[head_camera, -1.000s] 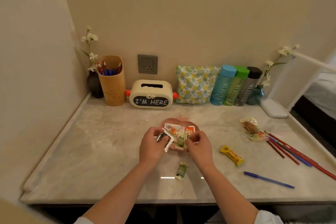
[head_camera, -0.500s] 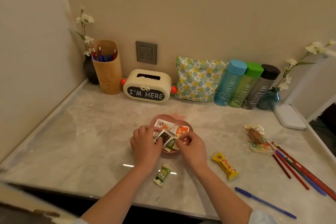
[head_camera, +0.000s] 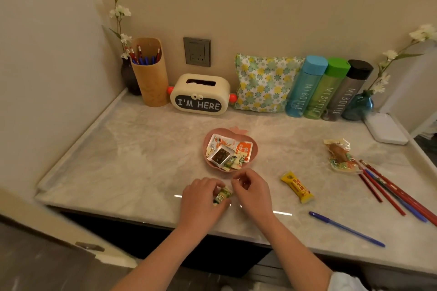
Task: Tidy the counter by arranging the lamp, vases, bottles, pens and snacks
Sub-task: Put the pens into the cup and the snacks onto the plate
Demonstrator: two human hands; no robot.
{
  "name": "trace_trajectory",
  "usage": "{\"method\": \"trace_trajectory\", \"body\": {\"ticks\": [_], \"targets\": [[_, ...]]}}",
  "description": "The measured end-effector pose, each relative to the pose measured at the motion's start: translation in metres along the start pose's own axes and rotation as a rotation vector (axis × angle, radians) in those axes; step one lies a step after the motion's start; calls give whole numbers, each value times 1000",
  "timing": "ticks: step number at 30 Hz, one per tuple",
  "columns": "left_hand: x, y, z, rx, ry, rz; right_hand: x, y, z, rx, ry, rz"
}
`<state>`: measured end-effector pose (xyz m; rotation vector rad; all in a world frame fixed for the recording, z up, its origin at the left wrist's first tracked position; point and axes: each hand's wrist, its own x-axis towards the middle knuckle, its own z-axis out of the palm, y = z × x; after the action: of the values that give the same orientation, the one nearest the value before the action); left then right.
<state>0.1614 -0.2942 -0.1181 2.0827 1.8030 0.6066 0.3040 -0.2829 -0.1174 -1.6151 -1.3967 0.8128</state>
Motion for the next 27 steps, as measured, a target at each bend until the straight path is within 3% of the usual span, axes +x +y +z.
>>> {"method": "trace_trajectory", "body": {"ticks": [4, 13, 20, 23, 27], "targets": [[-1, 6, -4, -94, 9, -9, -8, -5, -6, 12, -19, 12], [57, 31, -15, -102, 187, 111, -8, -4, -45, -12, 182, 118], [82, 44, -1, 60, 159, 120, -2, 2, -61, -39, 165, 108], [80, 60, 11, -14, 135, 137, -6, 6, -70, -41, 180, 104], [67, 96, 31, -157, 43, 294, -16, 13, -103, -35, 282, 124]]}}
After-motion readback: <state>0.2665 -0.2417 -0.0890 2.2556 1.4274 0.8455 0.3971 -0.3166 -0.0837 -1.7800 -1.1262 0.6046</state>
